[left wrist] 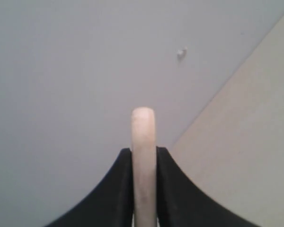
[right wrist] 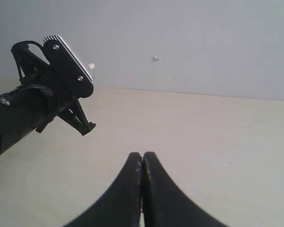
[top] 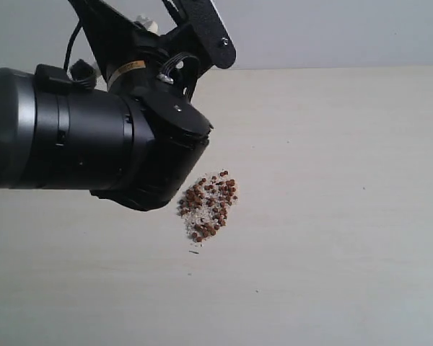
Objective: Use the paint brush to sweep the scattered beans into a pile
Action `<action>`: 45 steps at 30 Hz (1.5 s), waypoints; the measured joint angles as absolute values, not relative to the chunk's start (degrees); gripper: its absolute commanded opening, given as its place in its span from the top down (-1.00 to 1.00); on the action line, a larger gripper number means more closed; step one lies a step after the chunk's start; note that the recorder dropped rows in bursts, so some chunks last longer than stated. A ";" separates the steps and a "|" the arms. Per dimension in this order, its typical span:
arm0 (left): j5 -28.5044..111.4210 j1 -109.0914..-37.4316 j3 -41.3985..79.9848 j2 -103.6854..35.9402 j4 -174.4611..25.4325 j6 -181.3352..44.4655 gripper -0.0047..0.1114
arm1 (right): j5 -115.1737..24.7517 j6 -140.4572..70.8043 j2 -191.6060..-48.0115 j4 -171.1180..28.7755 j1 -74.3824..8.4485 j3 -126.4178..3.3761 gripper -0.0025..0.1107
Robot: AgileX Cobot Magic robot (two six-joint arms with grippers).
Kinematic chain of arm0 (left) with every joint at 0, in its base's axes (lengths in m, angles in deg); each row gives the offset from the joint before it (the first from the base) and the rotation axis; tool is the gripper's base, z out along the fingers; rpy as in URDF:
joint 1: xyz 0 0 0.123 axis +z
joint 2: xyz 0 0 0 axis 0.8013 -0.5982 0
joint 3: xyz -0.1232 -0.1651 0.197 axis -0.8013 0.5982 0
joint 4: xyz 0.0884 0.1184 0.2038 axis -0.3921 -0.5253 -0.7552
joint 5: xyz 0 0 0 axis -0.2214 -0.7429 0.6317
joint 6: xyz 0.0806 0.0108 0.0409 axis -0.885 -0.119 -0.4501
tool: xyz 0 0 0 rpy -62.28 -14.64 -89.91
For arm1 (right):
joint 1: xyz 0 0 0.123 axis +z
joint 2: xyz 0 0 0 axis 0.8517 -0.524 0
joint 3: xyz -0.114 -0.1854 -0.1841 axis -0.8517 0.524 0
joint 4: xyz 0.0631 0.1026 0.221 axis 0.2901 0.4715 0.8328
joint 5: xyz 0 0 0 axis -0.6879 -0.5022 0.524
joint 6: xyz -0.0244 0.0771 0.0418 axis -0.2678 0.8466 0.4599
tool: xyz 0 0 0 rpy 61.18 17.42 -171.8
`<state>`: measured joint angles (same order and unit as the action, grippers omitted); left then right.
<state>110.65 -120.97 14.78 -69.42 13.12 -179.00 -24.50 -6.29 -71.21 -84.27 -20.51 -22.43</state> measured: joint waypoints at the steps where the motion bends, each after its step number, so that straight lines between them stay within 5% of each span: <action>1: 110.65 -120.48 14.78 -69.22 12.80 -179.23 0.92 | -24.50 -6.29 -71.21 -84.27 -20.51 -22.43 0.96; 10: 96.53 -109.77 20.15 -55.32 18.23 -168.86 0.92 | -24.50 -6.29 -71.21 -84.27 -20.51 -22.43 0.96; 21: 65.15 -109.43 47.52 -12.06 -0.55 -141.95 0.92 | -24.50 -6.29 -71.21 -84.27 -20.51 -22.43 0.96; 25: 63.38 -109.43 51.54 -3.99 -15.36 -128.72 0.92 | -24.50 -6.29 -71.21 -84.27 -20.51 -22.43 0.96; 31: 72.35 -109.43 51.65 -8.49 -34.94 -97.20 0.92 | -24.50 -6.29 -71.21 -84.27 -20.51 -22.43 0.96; 37: 84.96 -108.66 50.83 -19.19 -38.63 -88.92 0.92 | -24.50 -6.29 -71.21 -84.27 -20.51 -22.43 0.96; 45: 80.92 -93.35 39.64 -36.48 -71.49 -59.63 0.92 | -24.50 -6.29 -71.21 -84.27 -20.51 -22.43 0.96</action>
